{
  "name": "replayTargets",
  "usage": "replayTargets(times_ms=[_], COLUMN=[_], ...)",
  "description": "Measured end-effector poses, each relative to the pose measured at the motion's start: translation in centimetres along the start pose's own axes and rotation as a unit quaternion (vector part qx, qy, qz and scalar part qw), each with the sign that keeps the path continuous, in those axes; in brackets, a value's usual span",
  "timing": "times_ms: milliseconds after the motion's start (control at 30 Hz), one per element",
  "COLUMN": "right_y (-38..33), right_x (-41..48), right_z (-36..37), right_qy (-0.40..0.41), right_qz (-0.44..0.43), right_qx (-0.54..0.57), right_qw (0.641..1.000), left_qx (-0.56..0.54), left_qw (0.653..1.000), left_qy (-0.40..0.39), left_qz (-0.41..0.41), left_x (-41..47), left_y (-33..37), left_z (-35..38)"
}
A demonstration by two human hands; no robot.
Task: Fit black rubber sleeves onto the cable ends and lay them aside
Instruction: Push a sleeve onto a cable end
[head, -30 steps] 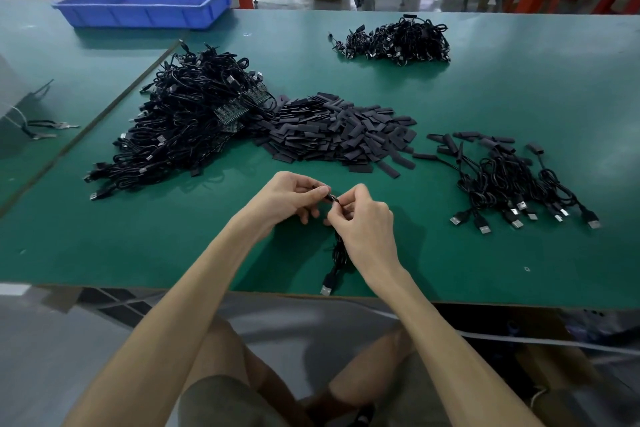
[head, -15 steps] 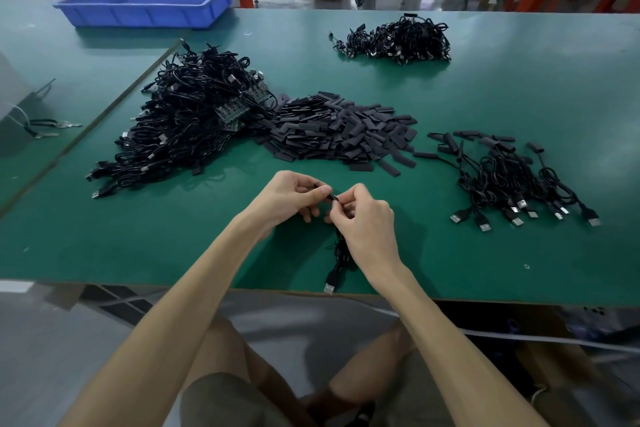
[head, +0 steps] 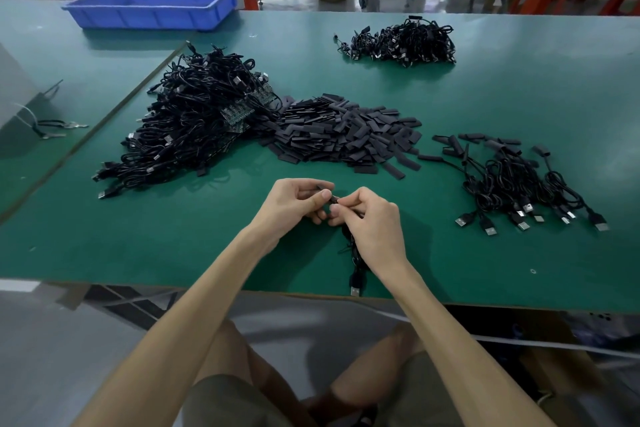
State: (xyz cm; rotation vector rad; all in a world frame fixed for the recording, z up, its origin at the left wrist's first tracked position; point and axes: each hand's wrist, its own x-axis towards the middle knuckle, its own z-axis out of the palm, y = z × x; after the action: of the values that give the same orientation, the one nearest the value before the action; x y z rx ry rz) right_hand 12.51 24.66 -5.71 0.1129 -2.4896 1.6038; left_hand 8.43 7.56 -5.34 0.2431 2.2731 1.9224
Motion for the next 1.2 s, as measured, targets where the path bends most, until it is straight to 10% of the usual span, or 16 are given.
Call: replayTargets(times_ms=[1200], right_y=[0.5], right_x=[0.7], right_z=[-0.7], right_qy=[-0.016], right_qz=[0.014], right_qx=[0.172], right_qw=[0.985], left_qx=[-0.064], left_qw=[0.993], left_qy=[0.095], left_qz=[0.021], left_x=[-0.8], left_y=[0.7], left_z=[1.2])
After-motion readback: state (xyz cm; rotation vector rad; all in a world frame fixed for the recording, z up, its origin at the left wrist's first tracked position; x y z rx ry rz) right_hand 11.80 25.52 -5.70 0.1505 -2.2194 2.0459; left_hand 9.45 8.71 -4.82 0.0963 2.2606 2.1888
